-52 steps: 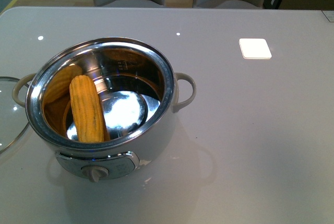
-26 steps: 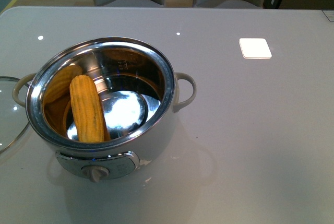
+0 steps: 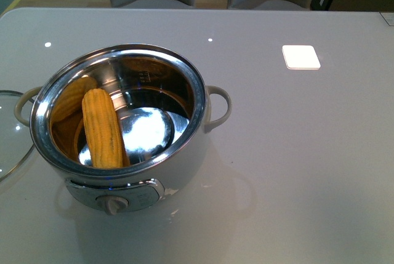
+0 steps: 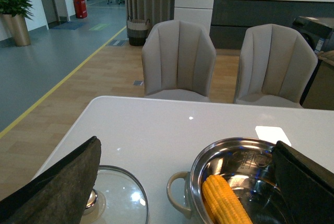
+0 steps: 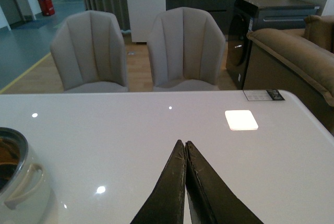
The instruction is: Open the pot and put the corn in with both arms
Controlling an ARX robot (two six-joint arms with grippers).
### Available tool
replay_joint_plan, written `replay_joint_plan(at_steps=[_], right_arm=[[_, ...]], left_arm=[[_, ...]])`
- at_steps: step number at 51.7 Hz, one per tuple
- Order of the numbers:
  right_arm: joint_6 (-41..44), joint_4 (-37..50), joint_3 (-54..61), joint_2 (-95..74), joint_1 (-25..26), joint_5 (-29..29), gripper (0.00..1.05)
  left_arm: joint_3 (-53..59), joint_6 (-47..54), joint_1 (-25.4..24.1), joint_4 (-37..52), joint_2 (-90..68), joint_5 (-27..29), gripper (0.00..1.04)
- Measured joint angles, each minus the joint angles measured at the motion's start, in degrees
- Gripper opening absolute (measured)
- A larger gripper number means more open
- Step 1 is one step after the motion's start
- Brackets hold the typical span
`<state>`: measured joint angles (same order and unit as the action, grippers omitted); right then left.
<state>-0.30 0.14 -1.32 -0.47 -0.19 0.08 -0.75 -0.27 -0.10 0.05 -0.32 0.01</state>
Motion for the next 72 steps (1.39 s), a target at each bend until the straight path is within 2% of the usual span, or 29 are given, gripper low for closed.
replay_joint_plan(at_steps=[11,13,27,36,41,72], right_arm=[[0.0,-0.1,0.0,0.1,0.0,0.0,0.02],[0.1,-0.1,0.0,0.1,0.0,0.0,0.07],[0.1,-0.1,0.0,0.1,0.0,0.0,0.51],[0.1,-0.1,0.0,0.1,0.0,0.0,0.86],[0.1,-0.1,0.0,0.1,0.0,0.0,0.97],[0.1,-0.1,0.0,0.1,0.0,0.0,0.96]], left_arm=[[0.0,0.0,0.0,0.0,0.0,0.0,0.98],[0.0,0.0,0.0,0.0,0.0,0.0,0.98],[0.0,0.0,0.0,0.0,0.0,0.0,0.98],[0.0,0.0,0.0,0.0,0.0,0.0,0.98],[0.0,0.0,0.0,0.0,0.0,0.0,0.98],[0.0,0.0,0.0,0.0,0.0,0.0,0.98]])
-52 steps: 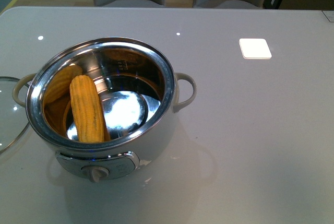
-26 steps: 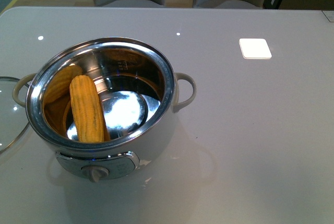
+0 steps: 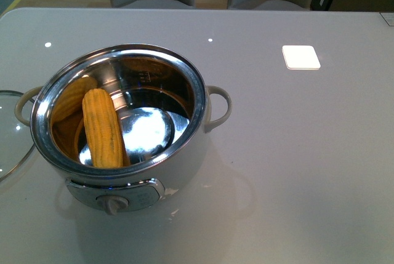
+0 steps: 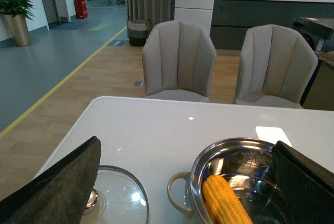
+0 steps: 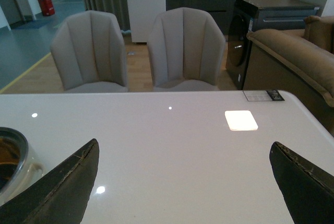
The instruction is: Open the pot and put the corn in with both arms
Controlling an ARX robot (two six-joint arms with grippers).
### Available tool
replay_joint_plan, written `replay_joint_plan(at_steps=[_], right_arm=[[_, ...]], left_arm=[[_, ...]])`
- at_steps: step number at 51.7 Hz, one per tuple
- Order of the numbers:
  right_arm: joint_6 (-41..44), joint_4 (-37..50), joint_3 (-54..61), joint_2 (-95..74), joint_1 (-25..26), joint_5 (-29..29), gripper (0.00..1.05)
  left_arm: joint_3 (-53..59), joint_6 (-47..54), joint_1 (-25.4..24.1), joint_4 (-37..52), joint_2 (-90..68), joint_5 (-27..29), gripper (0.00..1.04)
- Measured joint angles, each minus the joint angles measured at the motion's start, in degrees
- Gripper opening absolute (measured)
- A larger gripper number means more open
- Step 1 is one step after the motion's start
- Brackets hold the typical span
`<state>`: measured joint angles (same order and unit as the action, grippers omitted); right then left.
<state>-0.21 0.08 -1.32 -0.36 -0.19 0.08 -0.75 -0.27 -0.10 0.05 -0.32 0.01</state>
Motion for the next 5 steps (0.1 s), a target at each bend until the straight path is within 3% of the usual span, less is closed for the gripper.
replay_joint_plan(at_steps=[5], right_arm=[[0.0,0.0,0.0,0.0,0.0,0.0,0.96]], left_arm=[[0.0,0.0,0.0,0.0,0.0,0.0,0.98]])
